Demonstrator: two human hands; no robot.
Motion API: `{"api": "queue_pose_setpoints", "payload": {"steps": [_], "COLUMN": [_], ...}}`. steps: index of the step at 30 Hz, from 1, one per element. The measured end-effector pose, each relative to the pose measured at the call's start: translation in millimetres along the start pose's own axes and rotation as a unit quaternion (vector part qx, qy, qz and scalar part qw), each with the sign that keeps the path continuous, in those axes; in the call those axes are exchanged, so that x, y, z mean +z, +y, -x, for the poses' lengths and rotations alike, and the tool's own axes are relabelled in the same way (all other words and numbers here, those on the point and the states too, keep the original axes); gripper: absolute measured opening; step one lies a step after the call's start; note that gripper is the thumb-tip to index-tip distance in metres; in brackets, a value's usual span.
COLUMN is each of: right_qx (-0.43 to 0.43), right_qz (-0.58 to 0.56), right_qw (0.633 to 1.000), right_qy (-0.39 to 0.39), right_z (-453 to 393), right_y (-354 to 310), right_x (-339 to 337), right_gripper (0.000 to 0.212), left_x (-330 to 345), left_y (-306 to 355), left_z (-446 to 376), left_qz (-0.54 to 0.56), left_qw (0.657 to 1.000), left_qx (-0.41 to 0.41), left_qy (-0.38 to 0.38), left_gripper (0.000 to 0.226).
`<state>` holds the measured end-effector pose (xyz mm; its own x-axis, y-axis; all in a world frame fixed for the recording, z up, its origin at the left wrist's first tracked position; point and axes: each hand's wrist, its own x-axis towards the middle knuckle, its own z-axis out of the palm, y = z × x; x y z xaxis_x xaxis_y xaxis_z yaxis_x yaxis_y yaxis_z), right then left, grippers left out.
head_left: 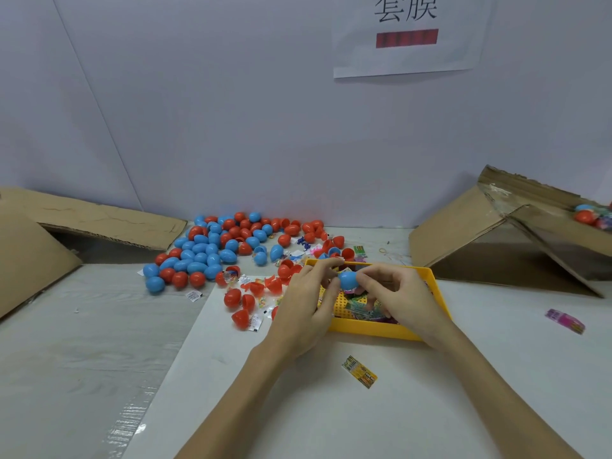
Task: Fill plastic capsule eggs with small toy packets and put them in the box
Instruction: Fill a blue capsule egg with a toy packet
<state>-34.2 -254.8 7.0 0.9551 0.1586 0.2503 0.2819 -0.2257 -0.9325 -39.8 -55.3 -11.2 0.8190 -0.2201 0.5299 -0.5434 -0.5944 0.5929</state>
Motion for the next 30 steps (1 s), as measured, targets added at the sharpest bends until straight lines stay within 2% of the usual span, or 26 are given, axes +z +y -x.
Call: {"api": "queue_pose_setpoints", "payload": {"steps": [4, 8, 14, 16, 18, 21, 27, 30], "right_qx": [0.000, -0.017, -0.033, -0.032, -0.021, 0.040, 0.088, 0.077], "right_qz": [0.019, 0.029, 0.039, 0.073, 0.171, 0.276, 0.306, 0.300], "right_qw": [1.000, 0.999, 0.999, 0.997, 0.985, 0.960, 0.946, 0.949], "right_qy": [-0.005, -0.017, -0.014, -0.001, -0.003, -0.032, -0.056, -0.058], "right_z": [0, -2, -3, -3, -4, -6, -13, -11], "right_y": [0, 2, 3, 5, 9, 9, 5, 7], "right_x": [2, 2, 1, 1, 0, 1, 4, 1], "right_gripper": [0.031, 0.019, 0.014, 0.014, 0.015, 0.021, 0.024, 0.016], "left_x": [3, 4, 5, 4, 4, 3, 5, 5], "left_y": [5, 3, 1, -1, -5, -9, -10, -9], "left_z": [2, 1, 0, -2, -2, -2, -3, -3], "left_qz": [-0.062, -0.073, -0.087, -0.090, -0.085, -0.070, -0.065, -0.071], "left_qw": [0.997, 0.996, 0.995, 0.995, 0.996, 0.998, 0.998, 0.997], "left_qx": [0.051, 0.048, 0.047, 0.036, 0.020, -0.006, -0.022, -0.021], "left_qy": [-0.016, 0.001, 0.001, 0.009, 0.012, 0.001, -0.002, -0.001], "left_gripper": [0.038, 0.032, 0.034, 0.033, 0.033, 0.035, 0.036, 0.037]}}
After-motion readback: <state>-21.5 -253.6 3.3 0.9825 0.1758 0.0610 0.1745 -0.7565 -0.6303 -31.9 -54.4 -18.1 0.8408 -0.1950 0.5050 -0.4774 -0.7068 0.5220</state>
